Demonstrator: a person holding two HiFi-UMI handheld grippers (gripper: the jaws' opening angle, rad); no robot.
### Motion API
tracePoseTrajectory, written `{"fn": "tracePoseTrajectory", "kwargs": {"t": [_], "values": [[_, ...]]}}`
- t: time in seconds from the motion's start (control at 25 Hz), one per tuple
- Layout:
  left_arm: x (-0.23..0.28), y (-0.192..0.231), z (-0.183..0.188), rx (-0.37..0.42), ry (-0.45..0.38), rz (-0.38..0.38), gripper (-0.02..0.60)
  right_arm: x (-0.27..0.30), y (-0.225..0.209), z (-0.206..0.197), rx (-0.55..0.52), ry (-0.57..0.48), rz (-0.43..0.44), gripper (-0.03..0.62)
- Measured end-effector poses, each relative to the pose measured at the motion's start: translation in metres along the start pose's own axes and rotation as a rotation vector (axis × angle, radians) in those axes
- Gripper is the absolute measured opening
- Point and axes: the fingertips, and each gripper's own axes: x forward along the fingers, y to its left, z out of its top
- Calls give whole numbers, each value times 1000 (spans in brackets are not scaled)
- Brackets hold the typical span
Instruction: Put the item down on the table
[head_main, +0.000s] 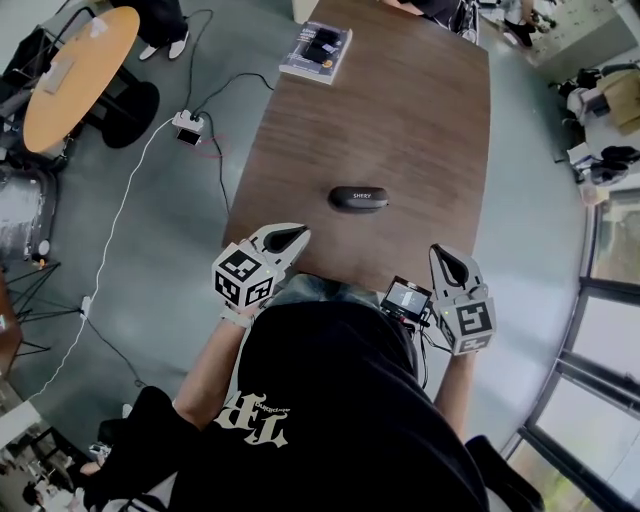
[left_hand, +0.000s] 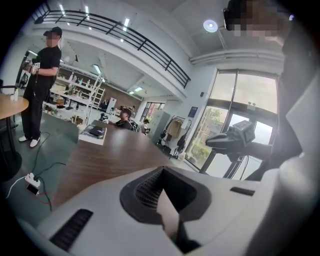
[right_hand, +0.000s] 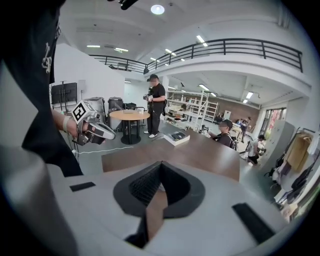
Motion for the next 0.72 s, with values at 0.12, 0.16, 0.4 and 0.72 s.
{"fn": "tracePoseTrajectory", "kwargs": {"t": [0.12,0.16,0.4,0.72], "values": [[-6,-11,3,-1,-18,-15,6,0,4,3,-10,-9,11,-12],[-6,-15,2,9,-15,-21,6,-1,4,3,-11,-12,11,-12],[-2,-42,0,45,-4,-47,6,-17,2,-7,-1,-34,16,-12],[9,-100,1,40,-26,-64,6,-51,-6,-37,39,-48,53,-12]]}}
